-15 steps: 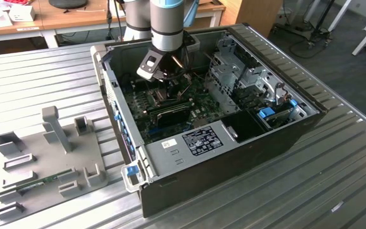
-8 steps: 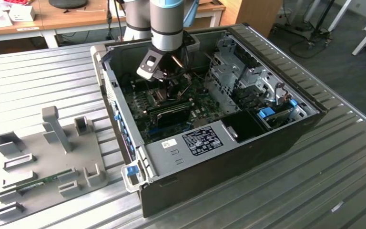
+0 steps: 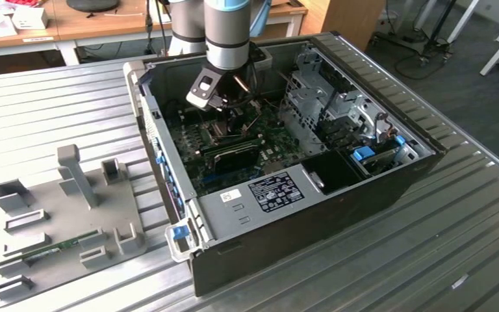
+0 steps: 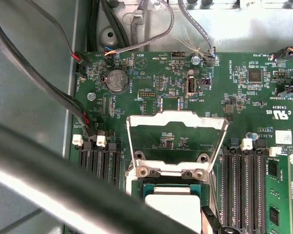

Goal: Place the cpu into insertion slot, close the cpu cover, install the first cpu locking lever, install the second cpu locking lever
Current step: 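Place the cpu into insertion slot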

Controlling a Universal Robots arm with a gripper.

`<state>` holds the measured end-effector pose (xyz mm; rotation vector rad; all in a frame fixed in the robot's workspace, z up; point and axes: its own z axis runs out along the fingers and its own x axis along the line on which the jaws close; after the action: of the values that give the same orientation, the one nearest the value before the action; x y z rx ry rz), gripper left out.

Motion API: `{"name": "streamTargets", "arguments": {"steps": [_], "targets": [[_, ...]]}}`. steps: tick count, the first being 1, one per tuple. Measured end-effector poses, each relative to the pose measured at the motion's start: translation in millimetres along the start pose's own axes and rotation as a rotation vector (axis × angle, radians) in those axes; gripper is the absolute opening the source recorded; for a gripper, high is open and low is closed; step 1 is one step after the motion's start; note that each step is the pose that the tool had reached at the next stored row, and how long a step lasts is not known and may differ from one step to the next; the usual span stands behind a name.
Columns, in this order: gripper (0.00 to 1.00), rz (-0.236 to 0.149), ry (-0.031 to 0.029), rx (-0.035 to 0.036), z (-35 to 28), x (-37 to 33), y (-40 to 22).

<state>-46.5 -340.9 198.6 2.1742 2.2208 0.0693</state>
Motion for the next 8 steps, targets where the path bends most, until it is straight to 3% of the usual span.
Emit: {"name": "streamTargets", "arguments": {"steps": [8], "targets": [[0.54, 0.007, -0.0017, 0.0000, 1.0, 0.0, -0.1]]}}
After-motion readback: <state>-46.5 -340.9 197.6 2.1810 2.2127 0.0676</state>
